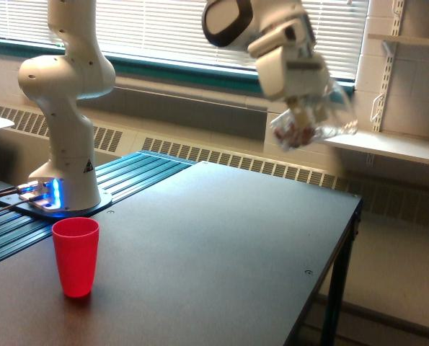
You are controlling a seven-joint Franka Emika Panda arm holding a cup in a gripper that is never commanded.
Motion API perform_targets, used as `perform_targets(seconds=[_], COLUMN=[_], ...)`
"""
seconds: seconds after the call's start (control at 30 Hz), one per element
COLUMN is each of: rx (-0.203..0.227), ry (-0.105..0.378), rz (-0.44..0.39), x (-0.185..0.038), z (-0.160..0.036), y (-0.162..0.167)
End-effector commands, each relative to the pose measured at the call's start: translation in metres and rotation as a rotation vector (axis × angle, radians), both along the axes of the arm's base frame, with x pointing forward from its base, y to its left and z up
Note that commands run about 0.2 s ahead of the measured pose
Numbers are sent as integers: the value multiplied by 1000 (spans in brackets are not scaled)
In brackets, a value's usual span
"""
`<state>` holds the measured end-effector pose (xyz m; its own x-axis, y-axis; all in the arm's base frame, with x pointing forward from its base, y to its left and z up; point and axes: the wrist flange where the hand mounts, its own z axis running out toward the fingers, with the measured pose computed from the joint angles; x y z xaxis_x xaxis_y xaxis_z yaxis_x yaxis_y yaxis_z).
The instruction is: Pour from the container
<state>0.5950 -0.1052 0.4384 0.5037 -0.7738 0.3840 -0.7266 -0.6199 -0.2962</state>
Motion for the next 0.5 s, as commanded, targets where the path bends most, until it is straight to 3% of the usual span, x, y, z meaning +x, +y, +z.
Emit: perform_targets(seconds=[0.03, 0.4, 0.5], rx=[14, 27, -13], ry=[-6, 31, 66], rz=[3, -21, -19], x=[-20, -69, -82], z=[15, 0, -7], y=[22, 43, 47])
